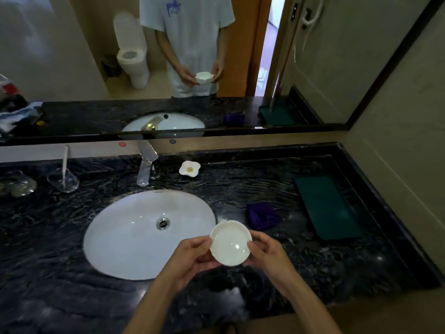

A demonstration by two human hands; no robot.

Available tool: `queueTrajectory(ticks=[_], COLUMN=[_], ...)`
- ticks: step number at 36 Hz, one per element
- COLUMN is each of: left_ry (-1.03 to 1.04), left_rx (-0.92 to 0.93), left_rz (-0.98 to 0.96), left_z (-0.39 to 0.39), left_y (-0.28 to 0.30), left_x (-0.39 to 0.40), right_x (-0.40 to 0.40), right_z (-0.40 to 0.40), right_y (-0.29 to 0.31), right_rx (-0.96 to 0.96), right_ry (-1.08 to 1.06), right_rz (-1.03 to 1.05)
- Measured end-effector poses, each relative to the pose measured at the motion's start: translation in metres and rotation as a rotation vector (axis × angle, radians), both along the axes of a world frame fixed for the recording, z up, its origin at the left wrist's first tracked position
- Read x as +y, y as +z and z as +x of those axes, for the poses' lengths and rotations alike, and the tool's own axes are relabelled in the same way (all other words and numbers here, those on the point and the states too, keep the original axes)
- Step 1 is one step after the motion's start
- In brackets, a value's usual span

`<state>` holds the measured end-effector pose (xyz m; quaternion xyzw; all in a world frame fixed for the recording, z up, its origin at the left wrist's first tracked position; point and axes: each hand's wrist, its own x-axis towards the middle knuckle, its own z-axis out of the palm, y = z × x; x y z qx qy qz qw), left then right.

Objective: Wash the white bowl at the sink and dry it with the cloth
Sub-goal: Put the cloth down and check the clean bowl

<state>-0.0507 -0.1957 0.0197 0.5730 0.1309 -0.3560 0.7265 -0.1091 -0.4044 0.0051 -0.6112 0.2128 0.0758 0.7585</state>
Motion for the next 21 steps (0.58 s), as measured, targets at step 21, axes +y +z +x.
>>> queueTrajectory(ticks=[21], left_ry=[-0.267], left_rx=[-0.027], left_rz=[0.035], left_z=[0.032], left_y=[-0.018], left_x=[-0.115], right_x=[-0.087], right_z=[-0.022], right_y=[-0.014], right_rx=[0.079], right_ry=[-0.305], right_rz=[-0.042])
